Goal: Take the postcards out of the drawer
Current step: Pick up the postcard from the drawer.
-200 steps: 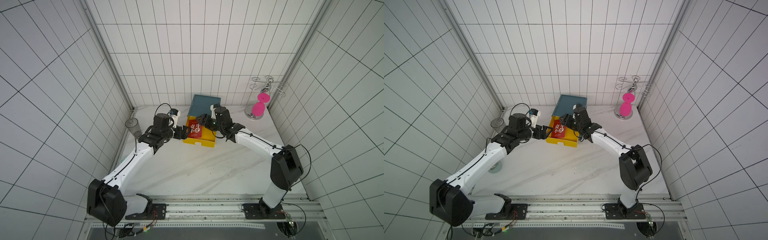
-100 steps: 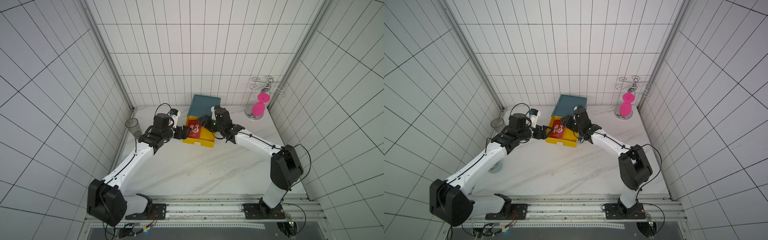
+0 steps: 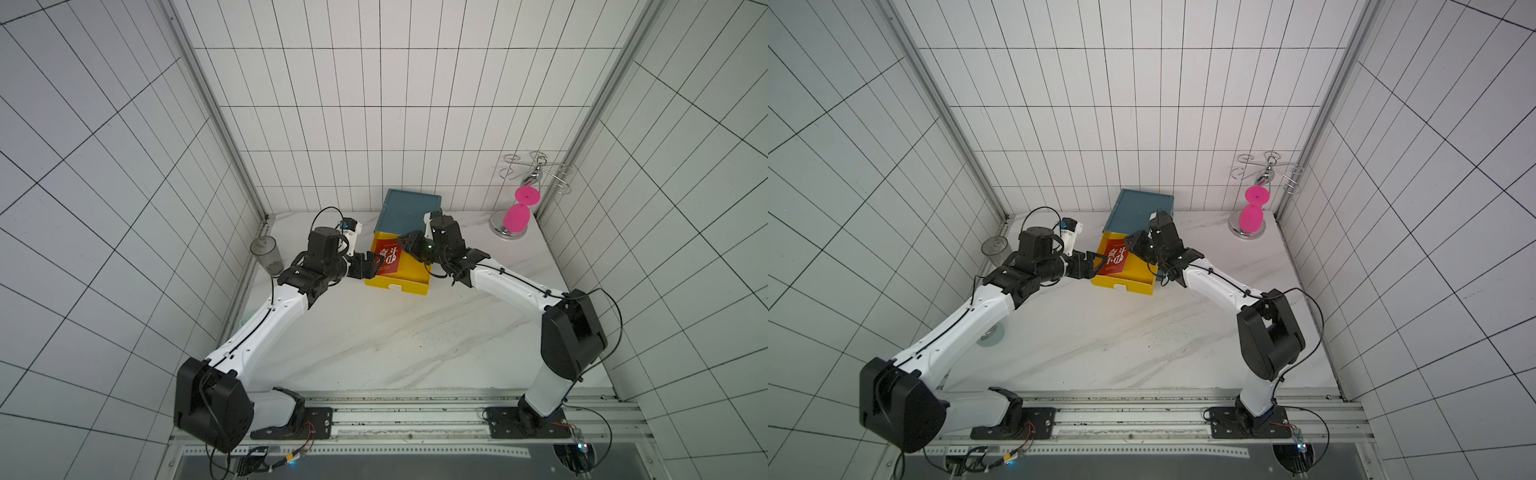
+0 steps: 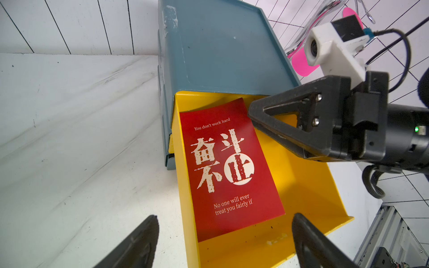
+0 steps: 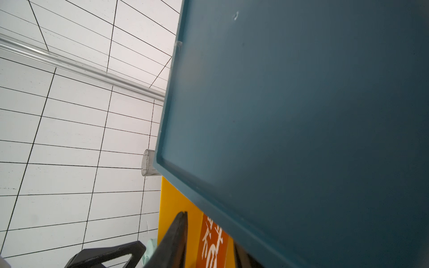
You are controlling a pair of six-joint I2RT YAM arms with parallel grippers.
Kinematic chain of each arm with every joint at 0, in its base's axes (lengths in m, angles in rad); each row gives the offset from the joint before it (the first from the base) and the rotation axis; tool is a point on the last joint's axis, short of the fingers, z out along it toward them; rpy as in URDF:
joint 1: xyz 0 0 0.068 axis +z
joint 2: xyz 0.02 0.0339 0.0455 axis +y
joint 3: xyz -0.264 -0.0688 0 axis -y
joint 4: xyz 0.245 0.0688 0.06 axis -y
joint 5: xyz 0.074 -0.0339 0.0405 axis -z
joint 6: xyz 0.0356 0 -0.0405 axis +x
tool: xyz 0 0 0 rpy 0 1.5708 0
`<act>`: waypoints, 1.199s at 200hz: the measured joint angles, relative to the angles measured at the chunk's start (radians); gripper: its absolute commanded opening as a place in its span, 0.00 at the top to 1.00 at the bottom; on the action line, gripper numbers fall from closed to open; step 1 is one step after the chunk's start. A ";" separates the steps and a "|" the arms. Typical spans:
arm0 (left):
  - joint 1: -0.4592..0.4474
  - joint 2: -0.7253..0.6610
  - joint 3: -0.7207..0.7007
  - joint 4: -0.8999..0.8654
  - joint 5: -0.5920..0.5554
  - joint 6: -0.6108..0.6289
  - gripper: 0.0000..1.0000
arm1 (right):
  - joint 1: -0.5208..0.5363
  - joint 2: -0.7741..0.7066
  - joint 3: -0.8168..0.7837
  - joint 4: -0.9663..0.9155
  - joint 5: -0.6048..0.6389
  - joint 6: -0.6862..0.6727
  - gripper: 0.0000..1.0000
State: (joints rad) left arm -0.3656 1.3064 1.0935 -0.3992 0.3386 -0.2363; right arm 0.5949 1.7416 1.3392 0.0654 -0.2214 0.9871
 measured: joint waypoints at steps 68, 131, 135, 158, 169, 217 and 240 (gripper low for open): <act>0.000 0.004 0.000 0.017 0.000 0.000 0.12 | 0.000 0.000 -0.011 0.010 -0.009 0.005 0.49; 0.000 0.006 0.000 0.021 0.000 0.000 0.12 | 0.001 0.024 -0.048 0.051 -0.063 0.037 0.54; 0.000 0.006 0.000 0.021 0.000 0.000 0.12 | 0.001 0.026 -0.048 0.050 -0.063 0.037 0.56; 0.000 0.008 0.000 0.021 0.000 0.000 0.12 | 0.001 0.029 -0.048 0.049 -0.063 0.038 0.66; 0.000 0.010 0.000 0.021 0.000 0.000 0.12 | 0.001 0.029 -0.048 0.047 -0.061 0.033 0.70; 0.000 0.020 0.000 0.021 -0.001 0.001 0.12 | 0.001 0.028 -0.048 0.034 -0.037 0.007 0.98; 0.000 0.020 0.000 0.021 -0.001 0.001 0.11 | 0.001 0.024 -0.048 0.019 -0.029 -0.006 1.00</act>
State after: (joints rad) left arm -0.3656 1.3262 1.0935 -0.3779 0.3374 -0.2352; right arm 0.5961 1.7653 1.2911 0.0849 -0.2508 0.9813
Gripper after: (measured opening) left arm 0.886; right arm 0.050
